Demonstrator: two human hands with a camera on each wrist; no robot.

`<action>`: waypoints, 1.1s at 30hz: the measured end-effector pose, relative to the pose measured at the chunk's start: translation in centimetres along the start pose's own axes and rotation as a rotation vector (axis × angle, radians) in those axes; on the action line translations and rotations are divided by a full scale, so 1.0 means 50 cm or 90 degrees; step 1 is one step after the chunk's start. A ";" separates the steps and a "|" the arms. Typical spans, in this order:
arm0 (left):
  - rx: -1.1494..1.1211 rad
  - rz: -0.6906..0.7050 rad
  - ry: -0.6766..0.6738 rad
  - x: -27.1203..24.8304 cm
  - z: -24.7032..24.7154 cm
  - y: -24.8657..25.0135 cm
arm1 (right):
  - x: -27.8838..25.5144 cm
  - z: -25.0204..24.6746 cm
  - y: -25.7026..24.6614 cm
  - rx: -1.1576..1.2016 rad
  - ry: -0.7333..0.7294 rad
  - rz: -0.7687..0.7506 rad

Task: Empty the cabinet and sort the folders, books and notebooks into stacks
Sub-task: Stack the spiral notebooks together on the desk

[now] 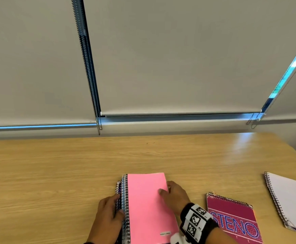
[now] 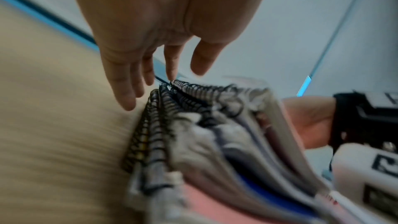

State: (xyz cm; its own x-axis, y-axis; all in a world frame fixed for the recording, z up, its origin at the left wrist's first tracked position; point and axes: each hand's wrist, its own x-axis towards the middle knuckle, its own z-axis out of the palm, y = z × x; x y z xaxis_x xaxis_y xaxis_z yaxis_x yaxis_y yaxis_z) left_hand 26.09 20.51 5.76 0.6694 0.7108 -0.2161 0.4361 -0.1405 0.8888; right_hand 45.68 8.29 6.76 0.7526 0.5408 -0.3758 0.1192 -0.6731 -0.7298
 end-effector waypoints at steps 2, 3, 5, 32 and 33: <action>-0.053 -0.052 -0.018 -0.004 0.009 0.012 | -0.007 0.008 -0.003 -0.005 -0.031 -0.004; -0.067 -0.076 -0.043 -0.006 0.017 0.013 | -0.008 0.015 -0.004 0.004 -0.044 -0.006; -0.096 -0.092 -0.073 -0.010 0.033 0.015 | -0.013 0.029 -0.010 0.027 -0.069 0.009; 0.172 0.183 -0.444 -0.050 0.389 0.339 | -0.034 -0.613 0.376 -0.081 0.309 0.301; 0.183 0.176 -0.467 -0.054 0.421 0.349 | -0.035 -0.651 0.415 -0.103 0.312 0.351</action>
State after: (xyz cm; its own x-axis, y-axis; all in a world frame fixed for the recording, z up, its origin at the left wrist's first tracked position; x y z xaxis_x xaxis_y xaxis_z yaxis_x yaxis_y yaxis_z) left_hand 44.55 1.64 13.34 0.9533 0.0092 -0.3019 0.2682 -0.4850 0.8323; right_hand 67.93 -23.03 10.85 0.9281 -0.1566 -0.3378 -0.2927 -0.8676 -0.4020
